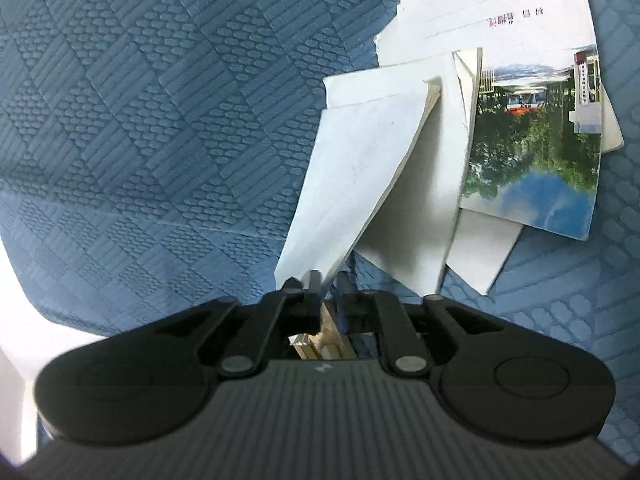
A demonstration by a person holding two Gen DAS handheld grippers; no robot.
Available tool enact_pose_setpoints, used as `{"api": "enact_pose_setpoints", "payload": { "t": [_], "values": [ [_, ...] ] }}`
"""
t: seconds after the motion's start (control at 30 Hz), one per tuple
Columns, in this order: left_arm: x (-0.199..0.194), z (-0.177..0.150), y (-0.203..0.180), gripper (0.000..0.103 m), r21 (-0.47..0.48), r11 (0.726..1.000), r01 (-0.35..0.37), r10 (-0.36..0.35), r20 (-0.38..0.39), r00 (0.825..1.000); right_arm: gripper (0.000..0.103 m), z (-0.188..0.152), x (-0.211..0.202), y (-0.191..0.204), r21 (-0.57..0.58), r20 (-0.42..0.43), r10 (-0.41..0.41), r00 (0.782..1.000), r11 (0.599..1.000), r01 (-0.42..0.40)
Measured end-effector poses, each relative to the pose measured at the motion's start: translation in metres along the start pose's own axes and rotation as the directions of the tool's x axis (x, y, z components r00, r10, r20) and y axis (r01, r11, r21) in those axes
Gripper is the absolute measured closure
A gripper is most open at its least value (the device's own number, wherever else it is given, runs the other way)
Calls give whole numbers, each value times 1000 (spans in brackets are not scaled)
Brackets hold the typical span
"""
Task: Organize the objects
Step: 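Close both grippers on the edge of the white paper sheet, then lift the white paper sheet with both grippers toward the book stack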
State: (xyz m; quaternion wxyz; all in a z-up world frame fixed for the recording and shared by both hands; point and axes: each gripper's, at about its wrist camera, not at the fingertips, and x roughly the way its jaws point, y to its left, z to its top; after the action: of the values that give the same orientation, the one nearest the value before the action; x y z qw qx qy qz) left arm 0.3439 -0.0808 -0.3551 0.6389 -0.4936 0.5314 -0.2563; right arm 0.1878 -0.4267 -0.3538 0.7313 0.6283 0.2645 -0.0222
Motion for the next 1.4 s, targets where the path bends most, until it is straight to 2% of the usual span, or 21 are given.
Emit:
{"api": "enact_pose_setpoints", "payload": {
  "t": [0.07,0.3,0.5,0.63,0.87,1.1,1.23,1.4],
  "values": [
    [0,-3,-5,101,16,1000,5,-5,1,1000,80,-1,0,0,18,1,18,1000,1000,-18],
    [-1,-10,-6,102,10,1000,-1,1,-1,1000,80,-9,1,2,77,14,43,999,996,-43],
    [-3,-9,0,94,-55,997,54,-55,-9,998,95,-8,-4,12,42,12,73,997,996,-74],
    [-4,-8,2,84,-87,993,73,-73,5,997,98,-7,-12,26,-8,-11,99,995,995,-99],
    [-7,-6,17,84,-175,979,107,-101,42,994,98,-13,-29,37,-37,-49,125,991,991,-126],
    [-5,5,33,85,-216,973,82,-66,83,994,98,-22,-52,40,-44,-85,134,987,989,-138],
    [-5,7,34,95,-194,979,63,-49,77,996,98,-22,-63,42,-38,-75,139,988,989,-142],
    [-11,1,22,99,-123,992,8,0,65,998,98,-19,-69,40,-47,-62,101,993,993,-104]
  ]
}}
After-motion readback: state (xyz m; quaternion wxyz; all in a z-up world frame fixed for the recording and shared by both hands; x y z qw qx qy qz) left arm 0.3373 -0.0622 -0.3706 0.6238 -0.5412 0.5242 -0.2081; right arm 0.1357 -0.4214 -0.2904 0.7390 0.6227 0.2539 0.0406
